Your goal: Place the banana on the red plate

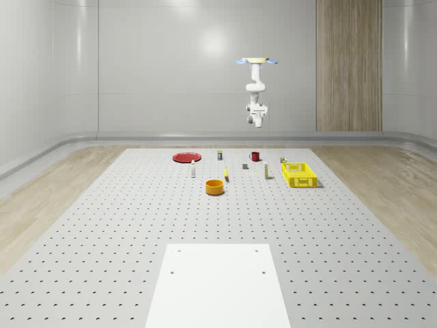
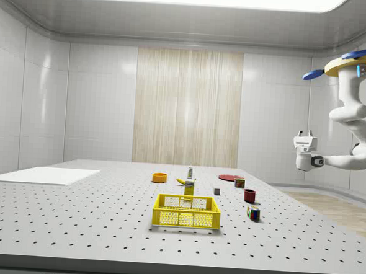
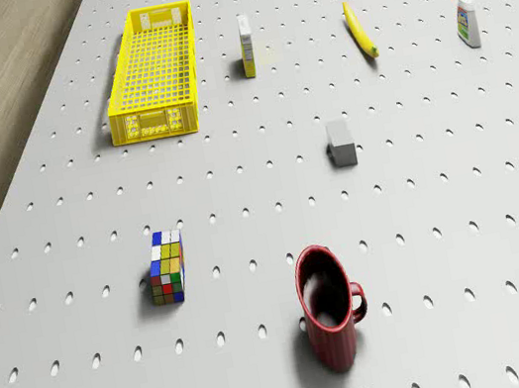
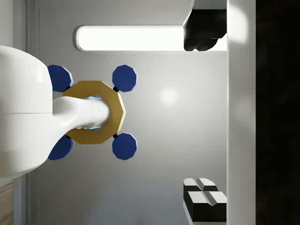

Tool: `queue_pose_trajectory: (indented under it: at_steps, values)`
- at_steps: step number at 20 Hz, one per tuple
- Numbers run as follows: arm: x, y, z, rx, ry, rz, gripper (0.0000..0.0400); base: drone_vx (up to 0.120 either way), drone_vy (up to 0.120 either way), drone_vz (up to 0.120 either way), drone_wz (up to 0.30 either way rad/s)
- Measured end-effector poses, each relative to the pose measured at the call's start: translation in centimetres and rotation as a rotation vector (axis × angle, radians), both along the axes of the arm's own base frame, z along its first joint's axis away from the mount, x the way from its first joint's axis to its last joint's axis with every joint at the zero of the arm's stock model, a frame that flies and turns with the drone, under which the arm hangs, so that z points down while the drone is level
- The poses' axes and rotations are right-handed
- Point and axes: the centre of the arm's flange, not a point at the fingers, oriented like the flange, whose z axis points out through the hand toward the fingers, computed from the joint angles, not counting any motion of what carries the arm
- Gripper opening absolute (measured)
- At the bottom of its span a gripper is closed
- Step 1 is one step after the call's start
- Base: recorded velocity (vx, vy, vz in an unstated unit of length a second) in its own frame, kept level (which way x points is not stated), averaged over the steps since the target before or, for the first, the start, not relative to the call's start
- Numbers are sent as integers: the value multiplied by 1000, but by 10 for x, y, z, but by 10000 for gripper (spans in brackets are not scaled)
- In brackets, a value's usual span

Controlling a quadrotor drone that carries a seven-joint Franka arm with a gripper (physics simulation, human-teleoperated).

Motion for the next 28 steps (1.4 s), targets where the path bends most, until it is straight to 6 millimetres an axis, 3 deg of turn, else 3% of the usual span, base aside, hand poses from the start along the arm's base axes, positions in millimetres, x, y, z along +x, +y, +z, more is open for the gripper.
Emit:
queue_pose_trajectory:
  at_steps: [8,13,22,28]
  values:
    - [-3,0,56,0,-6,0,400,0,-95,0,0]
    - [-1,0,78,0,-10,0,400,0,-120,0,0]
    - [0,0,91,0,-17,0,400,4,-120,0,0]
    - [-1,0,93,0,-22,0,400,120,-120,0,0]
